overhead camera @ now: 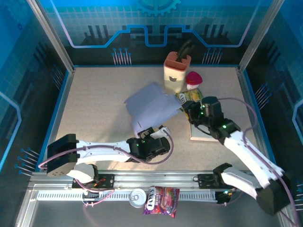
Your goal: Fold the paper box
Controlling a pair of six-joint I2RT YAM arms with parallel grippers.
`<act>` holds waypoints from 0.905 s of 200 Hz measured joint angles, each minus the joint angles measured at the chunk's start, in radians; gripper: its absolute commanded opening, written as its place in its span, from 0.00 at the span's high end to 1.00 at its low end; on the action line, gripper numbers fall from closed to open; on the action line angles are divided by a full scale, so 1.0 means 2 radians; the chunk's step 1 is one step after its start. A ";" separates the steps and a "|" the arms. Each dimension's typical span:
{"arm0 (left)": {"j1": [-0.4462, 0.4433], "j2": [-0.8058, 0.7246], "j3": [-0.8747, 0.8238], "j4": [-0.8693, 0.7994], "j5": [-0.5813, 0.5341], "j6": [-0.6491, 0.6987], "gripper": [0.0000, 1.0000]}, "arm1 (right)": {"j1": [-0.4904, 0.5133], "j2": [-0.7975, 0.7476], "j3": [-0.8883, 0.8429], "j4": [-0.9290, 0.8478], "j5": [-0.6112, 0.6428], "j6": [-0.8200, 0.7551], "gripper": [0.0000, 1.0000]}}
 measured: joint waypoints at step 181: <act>0.024 -0.011 0.113 -0.143 0.079 -0.041 1.00 | 0.145 0.085 0.057 0.013 0.077 0.016 0.64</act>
